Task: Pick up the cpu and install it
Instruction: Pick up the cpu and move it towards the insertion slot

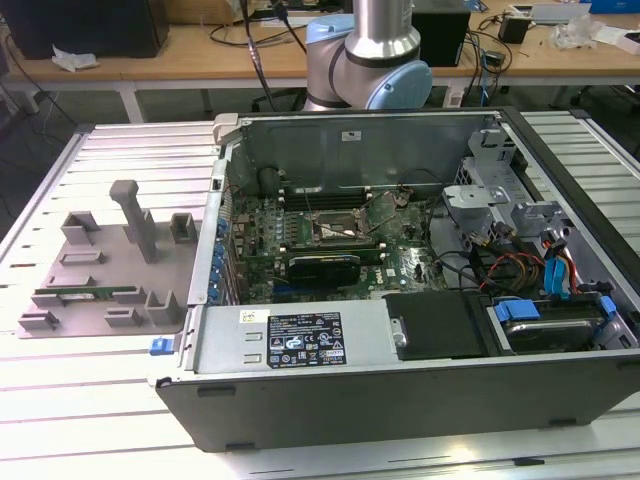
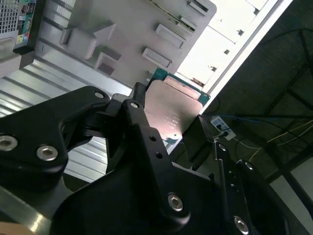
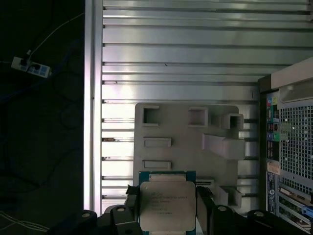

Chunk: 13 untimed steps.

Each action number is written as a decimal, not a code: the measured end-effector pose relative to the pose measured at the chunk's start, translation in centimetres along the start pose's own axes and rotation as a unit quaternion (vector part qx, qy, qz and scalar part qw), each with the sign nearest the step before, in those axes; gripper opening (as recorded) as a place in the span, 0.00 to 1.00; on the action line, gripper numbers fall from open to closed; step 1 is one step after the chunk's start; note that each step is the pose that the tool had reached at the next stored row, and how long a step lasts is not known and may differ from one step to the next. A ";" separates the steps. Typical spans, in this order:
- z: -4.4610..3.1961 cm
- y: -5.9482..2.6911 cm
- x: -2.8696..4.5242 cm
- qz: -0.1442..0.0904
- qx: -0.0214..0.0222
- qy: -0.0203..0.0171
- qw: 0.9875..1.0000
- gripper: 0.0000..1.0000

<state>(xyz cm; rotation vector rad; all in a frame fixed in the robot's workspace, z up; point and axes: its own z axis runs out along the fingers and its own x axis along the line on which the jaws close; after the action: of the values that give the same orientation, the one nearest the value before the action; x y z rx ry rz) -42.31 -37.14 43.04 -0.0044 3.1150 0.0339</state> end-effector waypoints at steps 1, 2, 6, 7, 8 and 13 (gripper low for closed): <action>-0.32 0.00 -0.01 0.000 0.000 0.000 1.000 0.55; -0.59 0.01 -0.02 0.000 0.000 0.000 1.000 0.55; -1.29 0.03 -0.04 0.000 0.000 0.000 1.000 0.55; -1.31 0.03 -0.04 0.000 0.000 0.000 1.000 0.55; -1.31 0.03 -0.04 0.000 0.000 0.000 1.000 0.55; -1.31 0.03 -0.36 0.000 0.000 0.000 1.000 0.55</action>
<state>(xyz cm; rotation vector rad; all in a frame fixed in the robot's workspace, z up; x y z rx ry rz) -41.98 -37.14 44.36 -0.0045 3.1142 0.0338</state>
